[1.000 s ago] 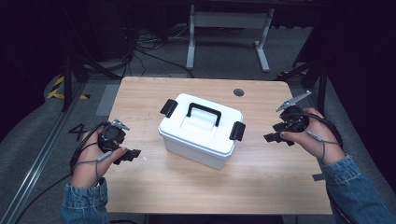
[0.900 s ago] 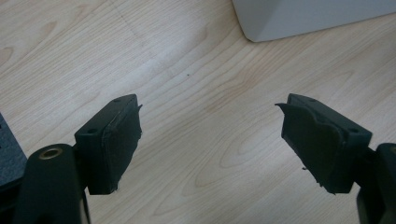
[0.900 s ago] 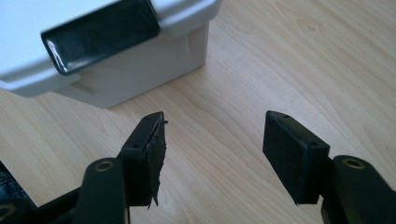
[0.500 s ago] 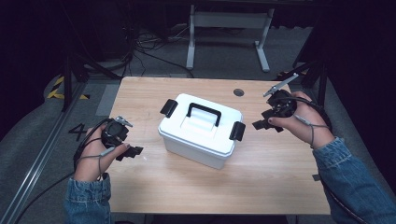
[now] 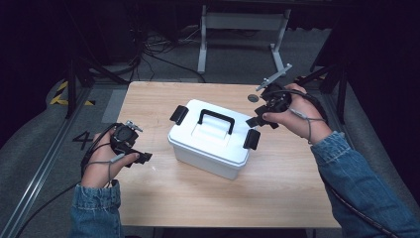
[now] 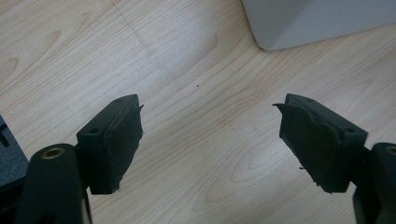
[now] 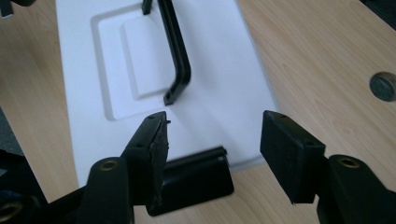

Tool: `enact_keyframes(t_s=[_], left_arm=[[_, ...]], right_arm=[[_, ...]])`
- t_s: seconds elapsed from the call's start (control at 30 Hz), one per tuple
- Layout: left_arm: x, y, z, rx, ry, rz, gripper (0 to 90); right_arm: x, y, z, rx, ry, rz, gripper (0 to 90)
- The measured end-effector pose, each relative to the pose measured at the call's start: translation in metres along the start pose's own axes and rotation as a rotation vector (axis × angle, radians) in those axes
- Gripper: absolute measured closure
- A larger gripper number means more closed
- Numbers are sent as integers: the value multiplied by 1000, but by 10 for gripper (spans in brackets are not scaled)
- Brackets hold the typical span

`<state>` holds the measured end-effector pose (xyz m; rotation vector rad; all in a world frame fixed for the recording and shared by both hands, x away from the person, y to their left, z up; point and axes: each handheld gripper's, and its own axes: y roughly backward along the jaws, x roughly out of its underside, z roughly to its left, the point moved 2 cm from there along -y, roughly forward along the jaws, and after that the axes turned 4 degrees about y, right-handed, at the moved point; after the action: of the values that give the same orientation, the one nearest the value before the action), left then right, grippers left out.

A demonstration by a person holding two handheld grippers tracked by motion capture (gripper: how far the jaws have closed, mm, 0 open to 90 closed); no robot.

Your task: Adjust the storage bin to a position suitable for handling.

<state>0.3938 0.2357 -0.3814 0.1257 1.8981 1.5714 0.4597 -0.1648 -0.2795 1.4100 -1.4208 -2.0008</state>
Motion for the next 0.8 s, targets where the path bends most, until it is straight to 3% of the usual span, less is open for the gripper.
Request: enact_keyframes(t_s=[0.23, 0.43, 0.8], left_arm=[[-1, -1, 0, 12, -4, 18, 252], [0, -1, 2, 10, -2, 20, 253], [1, -2, 3, 19, 5, 14, 253]], right_arm=[[-27, -22, 9, -54, 46, 11, 463], [-44, -42, 15, -72, 87, 40, 499], [-61, -68, 22, -77, 172, 93, 672]])
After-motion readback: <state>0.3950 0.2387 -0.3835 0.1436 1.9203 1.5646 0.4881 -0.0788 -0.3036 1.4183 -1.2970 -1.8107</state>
